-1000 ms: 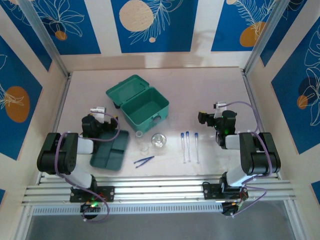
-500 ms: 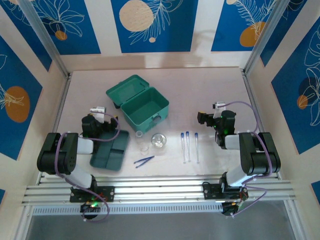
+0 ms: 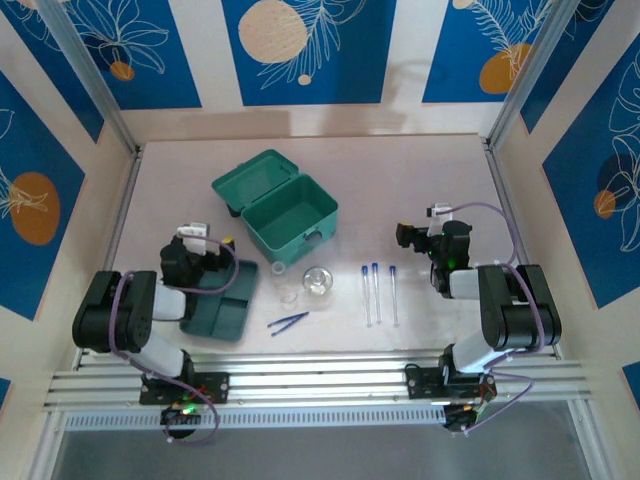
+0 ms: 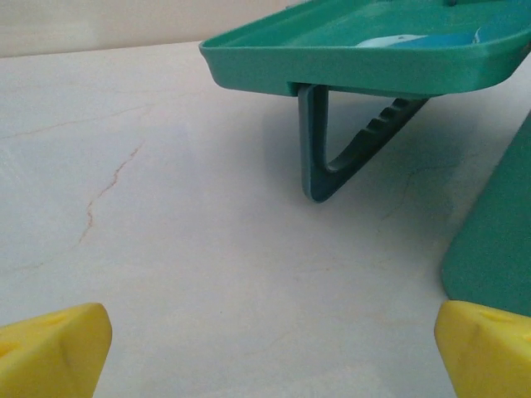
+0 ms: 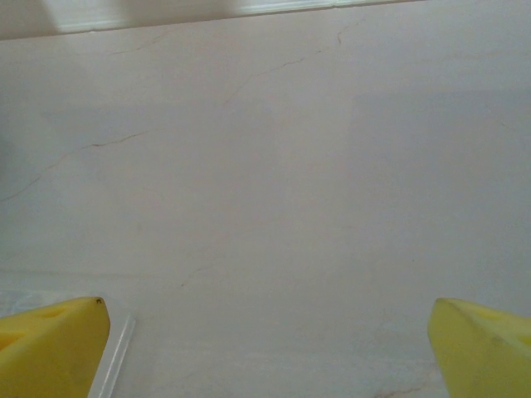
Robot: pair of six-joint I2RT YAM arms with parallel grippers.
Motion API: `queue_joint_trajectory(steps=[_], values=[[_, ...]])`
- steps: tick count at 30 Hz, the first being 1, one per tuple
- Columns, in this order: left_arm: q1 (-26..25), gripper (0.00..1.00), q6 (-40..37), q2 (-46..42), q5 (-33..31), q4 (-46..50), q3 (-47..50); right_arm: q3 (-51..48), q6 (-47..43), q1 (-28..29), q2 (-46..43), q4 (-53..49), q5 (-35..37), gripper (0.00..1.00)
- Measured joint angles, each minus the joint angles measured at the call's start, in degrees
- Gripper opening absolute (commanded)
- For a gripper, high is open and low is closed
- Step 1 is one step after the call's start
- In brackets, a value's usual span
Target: Organize the chemistry lab equipment
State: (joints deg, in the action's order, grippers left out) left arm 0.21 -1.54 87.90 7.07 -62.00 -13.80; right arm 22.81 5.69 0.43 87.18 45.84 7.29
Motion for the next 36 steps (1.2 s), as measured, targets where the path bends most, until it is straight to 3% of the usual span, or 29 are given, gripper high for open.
queue_joint_trajectory(steps=[8,15,24,36], values=[[0.5,1.0,0.15,-14.97,0.92,9.62,-1.7,0.52,1.09,1.7,-7.08,-5.77,5.92,0.99],[1.4,1.0,0.17,-17.66,3.17,20.57,-5.18,4.2,5.25,3.28,-17.33,-18.08,12.55,0.99],[4.7,1.0,-0.76,-17.68,6.71,44.81,-17.88,22.34,21.68,4.87,-18.69,-49.4,26.47,0.99],[9.92,1.0,-4.52,-17.55,15.19,62.18,-19.04,31.21,27.5,19.5,-18.38,-72.35,35.3,0.99]])
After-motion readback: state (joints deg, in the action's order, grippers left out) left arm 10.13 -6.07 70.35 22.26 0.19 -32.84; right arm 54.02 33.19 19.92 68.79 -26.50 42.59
